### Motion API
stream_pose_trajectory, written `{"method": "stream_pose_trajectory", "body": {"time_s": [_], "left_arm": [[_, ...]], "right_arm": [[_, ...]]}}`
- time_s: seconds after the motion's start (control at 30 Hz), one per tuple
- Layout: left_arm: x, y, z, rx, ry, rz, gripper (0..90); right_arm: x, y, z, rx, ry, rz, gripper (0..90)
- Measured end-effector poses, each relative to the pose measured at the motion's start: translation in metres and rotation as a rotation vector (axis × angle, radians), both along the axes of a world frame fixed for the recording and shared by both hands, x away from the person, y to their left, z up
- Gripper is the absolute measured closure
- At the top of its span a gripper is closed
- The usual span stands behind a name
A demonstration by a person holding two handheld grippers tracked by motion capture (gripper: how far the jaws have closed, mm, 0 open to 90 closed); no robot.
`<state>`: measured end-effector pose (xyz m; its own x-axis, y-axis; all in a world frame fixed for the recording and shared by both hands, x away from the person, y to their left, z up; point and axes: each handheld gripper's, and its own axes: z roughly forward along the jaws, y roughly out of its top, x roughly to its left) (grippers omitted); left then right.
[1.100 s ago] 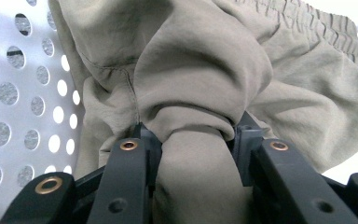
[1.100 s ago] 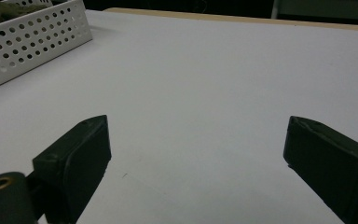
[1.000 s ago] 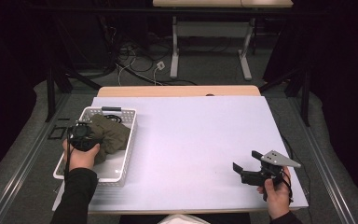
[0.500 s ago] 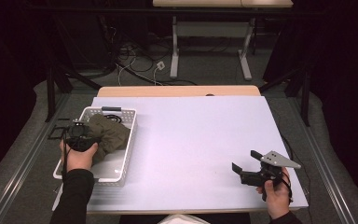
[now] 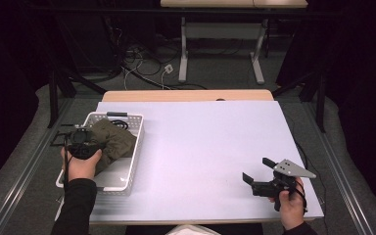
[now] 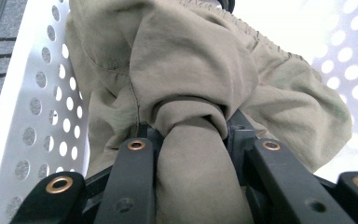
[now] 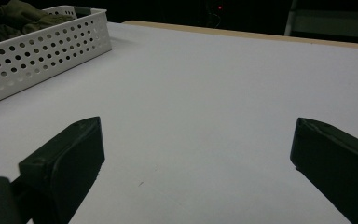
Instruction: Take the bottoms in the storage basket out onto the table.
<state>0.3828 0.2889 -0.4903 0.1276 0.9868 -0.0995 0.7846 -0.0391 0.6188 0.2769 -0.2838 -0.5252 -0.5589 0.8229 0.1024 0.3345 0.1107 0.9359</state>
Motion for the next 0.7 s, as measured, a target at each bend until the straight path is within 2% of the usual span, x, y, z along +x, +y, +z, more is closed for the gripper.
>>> {"method": "stream_pose_trajectory", "body": {"time_s": [0.4,0.7], "left_arm": [[-0.007,0.0,0.009,0.0,-0.033,-0.019,71.1],[-0.012,0.0,0.015,0.003,-0.074,-0.033,71.5]], "right_arm": [[0.0,0.001,-0.001,-0.005,-0.002,0.001,1.1],[0.0,0.001,-0.001,-0.008,-0.002,0.0,1.1]]}}
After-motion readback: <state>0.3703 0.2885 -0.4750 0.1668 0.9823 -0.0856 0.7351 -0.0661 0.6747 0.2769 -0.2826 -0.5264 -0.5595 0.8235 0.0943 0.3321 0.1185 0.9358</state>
